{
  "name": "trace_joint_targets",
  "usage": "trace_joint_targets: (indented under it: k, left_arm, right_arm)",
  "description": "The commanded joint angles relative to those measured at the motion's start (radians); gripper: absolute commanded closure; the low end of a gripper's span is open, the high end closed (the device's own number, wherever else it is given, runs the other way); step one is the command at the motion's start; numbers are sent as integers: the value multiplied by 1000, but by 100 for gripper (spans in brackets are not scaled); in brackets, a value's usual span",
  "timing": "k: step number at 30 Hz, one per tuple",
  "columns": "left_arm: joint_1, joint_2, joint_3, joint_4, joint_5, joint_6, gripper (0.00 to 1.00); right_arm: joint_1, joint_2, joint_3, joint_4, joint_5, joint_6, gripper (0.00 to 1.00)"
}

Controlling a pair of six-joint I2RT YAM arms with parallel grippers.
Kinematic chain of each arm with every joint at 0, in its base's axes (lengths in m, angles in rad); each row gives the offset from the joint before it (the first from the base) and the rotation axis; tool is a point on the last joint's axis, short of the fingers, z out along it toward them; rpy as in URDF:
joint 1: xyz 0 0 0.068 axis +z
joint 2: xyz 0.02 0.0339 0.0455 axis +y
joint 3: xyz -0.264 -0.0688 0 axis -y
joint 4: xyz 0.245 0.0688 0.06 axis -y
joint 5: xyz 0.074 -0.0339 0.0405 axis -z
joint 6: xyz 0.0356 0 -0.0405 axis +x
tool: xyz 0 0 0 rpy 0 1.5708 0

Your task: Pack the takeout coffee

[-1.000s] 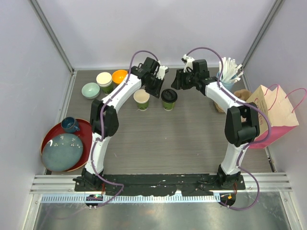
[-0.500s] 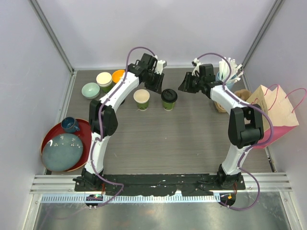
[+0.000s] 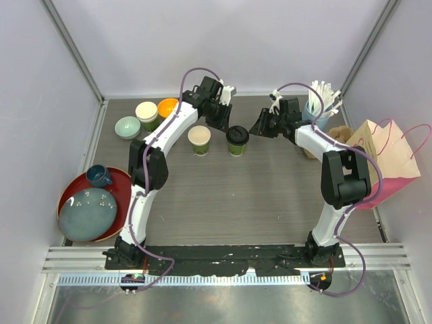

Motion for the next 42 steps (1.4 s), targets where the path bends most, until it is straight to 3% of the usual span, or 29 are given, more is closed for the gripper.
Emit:
trace_joint_targets:
  k: [1, 29, 39, 42]
  left_arm:
    - [5, 12, 24, 22, 25, -10, 77]
    - [3, -5, -69, 45, 62, -14, 84]
    - [5, 3, -225, 108, 91, -56, 100]
    - [3, 9, -271, 120, 107, -66, 100]
  right_arm:
    - [6, -45, -5, 52, -29, 15, 66]
    - [4, -77, -129, 131, -104, 81, 69]
    - [4, -80, -227, 185, -102, 92, 81]
    - [4, -77, -250, 196, -102, 95, 85]
